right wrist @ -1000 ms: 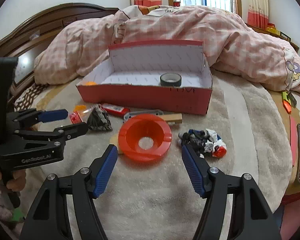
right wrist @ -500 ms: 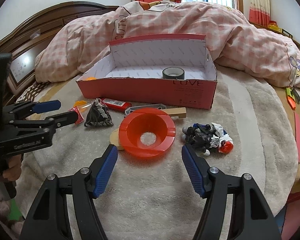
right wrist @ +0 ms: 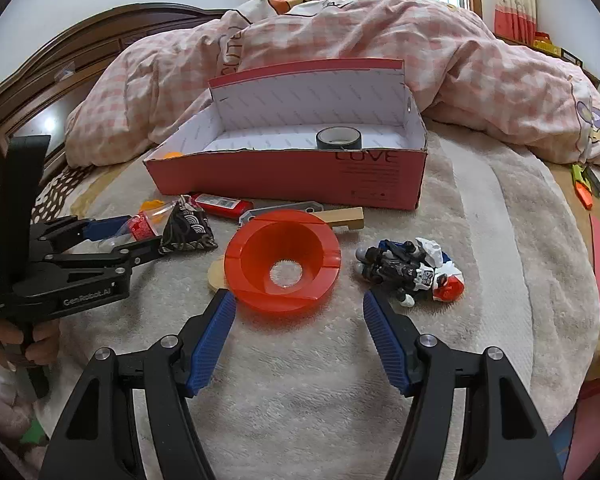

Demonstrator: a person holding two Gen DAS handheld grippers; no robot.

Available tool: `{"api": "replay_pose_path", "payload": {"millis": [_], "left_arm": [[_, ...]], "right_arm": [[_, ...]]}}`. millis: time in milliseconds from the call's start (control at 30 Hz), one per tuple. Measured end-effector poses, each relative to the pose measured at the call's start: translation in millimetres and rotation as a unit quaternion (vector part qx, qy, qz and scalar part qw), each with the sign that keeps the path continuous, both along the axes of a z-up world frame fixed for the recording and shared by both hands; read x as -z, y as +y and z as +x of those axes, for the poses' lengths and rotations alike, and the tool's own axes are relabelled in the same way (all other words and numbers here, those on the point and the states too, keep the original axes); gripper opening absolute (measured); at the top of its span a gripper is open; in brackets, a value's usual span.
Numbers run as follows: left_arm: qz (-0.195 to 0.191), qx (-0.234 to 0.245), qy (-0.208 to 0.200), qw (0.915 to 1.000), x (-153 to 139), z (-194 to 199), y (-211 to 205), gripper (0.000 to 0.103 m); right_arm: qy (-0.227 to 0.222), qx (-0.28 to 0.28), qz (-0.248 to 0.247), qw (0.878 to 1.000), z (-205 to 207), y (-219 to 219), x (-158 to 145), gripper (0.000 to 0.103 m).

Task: Organize objects
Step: 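Grasp the clear bottle with the left tool while the right tool grasps the red funnel cup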

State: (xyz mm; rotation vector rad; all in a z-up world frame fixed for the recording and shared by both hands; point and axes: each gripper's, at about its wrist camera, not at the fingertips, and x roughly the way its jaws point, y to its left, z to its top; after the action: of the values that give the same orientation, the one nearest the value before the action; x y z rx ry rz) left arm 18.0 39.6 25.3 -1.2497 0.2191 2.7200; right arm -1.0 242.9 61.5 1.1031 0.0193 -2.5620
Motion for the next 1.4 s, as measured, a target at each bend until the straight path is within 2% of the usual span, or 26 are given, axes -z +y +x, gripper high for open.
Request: {"api": "replay_pose_path", "payload": {"millis": [100, 133, 433, 667, 733, 967, 1200, 1267, 1400], "left_arm": [[0.016, 0.009, -0.005, 0.9998, 0, 1, 0, 0.035], [0.018, 0.012, -0.006, 0.9997, -1, 2, 0, 0.032], [0.030, 0.026, -0.006, 0.9992, -4, 15, 3, 0.032], [0.039, 0.022, -0.010, 0.9989, 0, 15, 2, 0.031], [0.041, 0.023, -0.011, 0.9988, 1, 14, 1, 0.031], [0.039, 0.023, -0.008, 0.9989, 3, 14, 2, 0.031], [0.040, 0.023, -0.008, 0.9989, 3, 13, 2, 0.031], [0.041, 0.023, -0.008, 0.9989, 3, 13, 2, 0.031], [0.044, 0.024, -0.008, 0.9987, 2, 11, 3, 0.031]], "right_arm": [[-0.002, 0.002, 0.001, 1.000, -1, 1, 0, 0.068], [-0.002, 0.003, 0.001, 1.000, -1, 1, 0, 0.068], [0.020, 0.036, -0.008, 0.999, 0, 21, -9, 0.071], [-0.007, 0.012, -0.039, 0.999, -10, 11, -8, 0.073], [-0.015, 0.015, -0.034, 0.999, -14, 4, -4, 0.079], [-0.022, 0.038, -0.052, 0.998, -28, -9, 0, 0.085], [-0.036, 0.035, -0.019, 0.999, -39, -25, 10, 0.085], [-0.027, 0.033, -0.002, 0.999, -39, -29, 13, 0.085], [-0.029, 0.031, 0.002, 0.999, -39, -30, 12, 0.085]]}}
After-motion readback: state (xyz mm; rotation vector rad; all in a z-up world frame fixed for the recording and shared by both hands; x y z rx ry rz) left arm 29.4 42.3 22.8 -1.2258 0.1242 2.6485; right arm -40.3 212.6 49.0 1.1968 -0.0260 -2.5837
